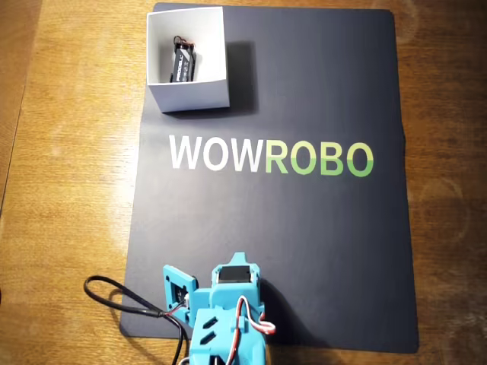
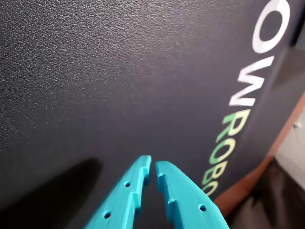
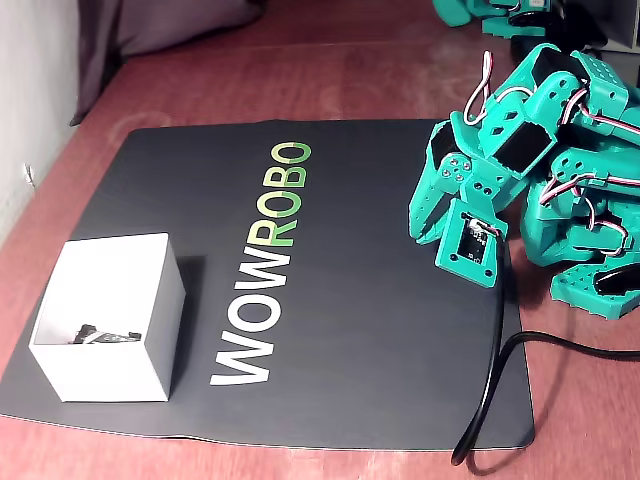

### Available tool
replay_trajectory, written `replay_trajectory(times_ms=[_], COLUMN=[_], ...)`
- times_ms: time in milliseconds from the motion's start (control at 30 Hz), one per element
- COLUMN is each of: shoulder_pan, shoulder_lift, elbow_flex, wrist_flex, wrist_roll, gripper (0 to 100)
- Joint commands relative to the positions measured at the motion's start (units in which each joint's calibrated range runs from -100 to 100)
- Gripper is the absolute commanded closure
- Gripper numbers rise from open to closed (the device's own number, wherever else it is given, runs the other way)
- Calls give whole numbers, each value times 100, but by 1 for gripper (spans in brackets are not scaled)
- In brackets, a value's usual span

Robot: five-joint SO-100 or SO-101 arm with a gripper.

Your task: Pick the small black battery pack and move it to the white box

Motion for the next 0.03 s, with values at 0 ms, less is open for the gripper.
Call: replay_trajectory(times_ms=[0], shoulder_pan=[-1], shoulder_lift=[20], elbow_flex=[2], wrist_flex=[48], wrist_roll=[18], gripper=[99])
